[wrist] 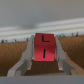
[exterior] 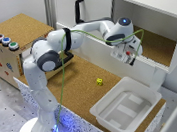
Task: Put the pink object inside the right cabinet
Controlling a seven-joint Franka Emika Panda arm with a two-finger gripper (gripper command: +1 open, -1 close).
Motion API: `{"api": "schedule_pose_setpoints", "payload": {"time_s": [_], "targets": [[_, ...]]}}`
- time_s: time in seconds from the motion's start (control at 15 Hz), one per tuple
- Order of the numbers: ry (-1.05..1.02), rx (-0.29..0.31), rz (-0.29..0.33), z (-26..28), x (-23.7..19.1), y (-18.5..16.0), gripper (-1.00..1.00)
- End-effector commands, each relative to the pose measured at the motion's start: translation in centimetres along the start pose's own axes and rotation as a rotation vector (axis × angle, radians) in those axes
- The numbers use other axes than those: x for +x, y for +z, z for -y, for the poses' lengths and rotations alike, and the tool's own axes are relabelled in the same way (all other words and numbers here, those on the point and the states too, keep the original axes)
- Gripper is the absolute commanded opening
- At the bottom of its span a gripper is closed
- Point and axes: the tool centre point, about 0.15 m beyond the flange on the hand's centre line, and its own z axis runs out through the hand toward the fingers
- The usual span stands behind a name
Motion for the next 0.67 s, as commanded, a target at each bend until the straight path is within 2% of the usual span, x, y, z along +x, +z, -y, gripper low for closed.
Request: {"api": "schedule_pose_setpoints", "payload": {"time_s": [0.0, 0.2, 0.4, 0.6], "targets": [[0.058, -0.128, 0.096, -0.6, 7.3, 3.5, -1.00], [0.077, -0.164, 0.054, -1.8, 9.3, 4.6, -1.00], [0.063, -0.159, 0.086, -2.2, 10.0, 5.2, -1.00], [0.023, -0.173, 0.153, -2.2, 9.4, 7.0, -1.00]]}}
